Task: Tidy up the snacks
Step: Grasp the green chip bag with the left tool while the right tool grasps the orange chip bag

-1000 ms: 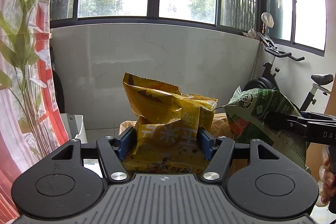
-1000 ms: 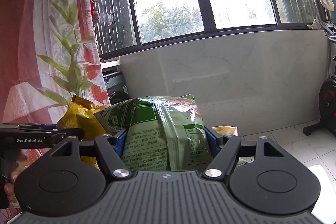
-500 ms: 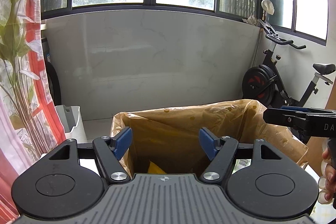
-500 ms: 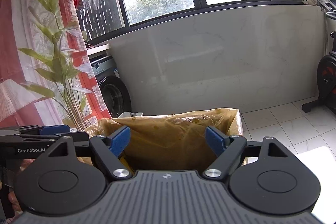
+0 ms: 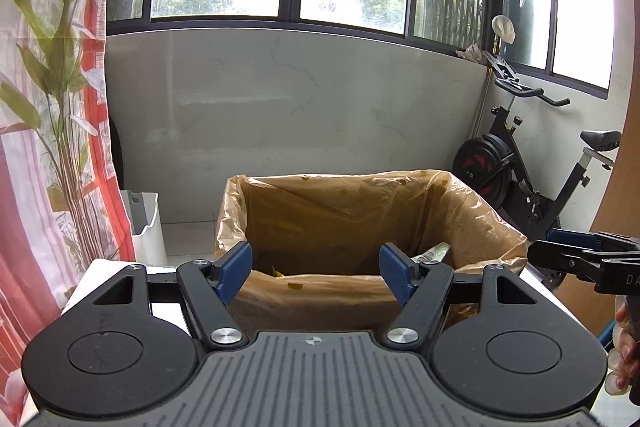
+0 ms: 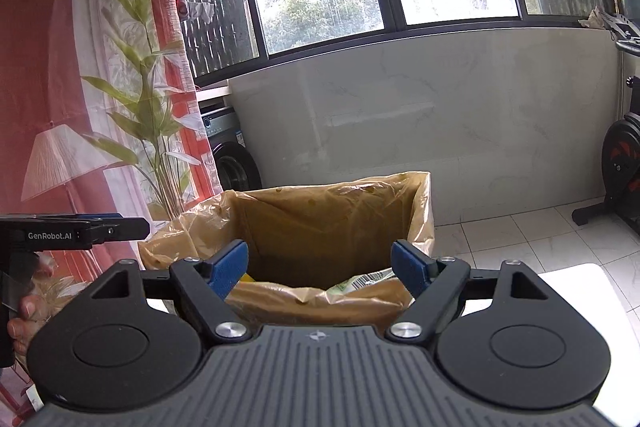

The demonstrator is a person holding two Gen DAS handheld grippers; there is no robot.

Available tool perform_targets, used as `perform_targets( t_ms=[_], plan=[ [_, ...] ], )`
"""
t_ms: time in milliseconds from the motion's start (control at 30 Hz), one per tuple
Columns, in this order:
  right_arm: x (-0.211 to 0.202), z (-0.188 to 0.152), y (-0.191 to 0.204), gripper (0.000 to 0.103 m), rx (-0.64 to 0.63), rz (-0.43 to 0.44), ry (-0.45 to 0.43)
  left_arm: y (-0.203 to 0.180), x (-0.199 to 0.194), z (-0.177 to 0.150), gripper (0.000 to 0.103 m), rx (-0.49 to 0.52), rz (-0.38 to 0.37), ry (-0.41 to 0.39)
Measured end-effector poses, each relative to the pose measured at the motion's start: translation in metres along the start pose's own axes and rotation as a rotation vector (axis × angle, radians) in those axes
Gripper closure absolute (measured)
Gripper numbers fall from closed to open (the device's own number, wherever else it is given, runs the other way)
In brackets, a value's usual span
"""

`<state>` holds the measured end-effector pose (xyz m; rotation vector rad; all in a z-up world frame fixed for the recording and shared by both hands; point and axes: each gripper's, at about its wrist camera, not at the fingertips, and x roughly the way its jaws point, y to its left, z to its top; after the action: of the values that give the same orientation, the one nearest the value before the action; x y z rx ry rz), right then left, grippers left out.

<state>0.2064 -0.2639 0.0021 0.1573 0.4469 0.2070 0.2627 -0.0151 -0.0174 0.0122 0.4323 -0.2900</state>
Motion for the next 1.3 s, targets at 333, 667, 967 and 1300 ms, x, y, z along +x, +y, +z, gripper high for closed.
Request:
perform_targets(
  t_ms=[333,667,967,1300],
  plan=[
    [-0.025,-0.071,0.010,0.022,-0.037,-0.097,0.057,-0.021,0.008,-0.087,0.030,-0.143,-0.037,0.228],
    [-0.030,-0.093,0.000,0.022,-0.023,-0.116,0.100,0.006,0.050,-0.138,0.029,-0.494,-0.051,0.423],
    [-0.024,-0.099,-0.003,0.022,-0.040,-0.109,0.125,-0.002,0.062,-0.162,0.013,-0.560,-0.073,0.502],
    [-0.008,-0.105,0.006,0.022,-0.170,-0.111,0.174,-0.004,0.073,-0.178,0.007,-0.592,-0.110,0.504]
  ],
)
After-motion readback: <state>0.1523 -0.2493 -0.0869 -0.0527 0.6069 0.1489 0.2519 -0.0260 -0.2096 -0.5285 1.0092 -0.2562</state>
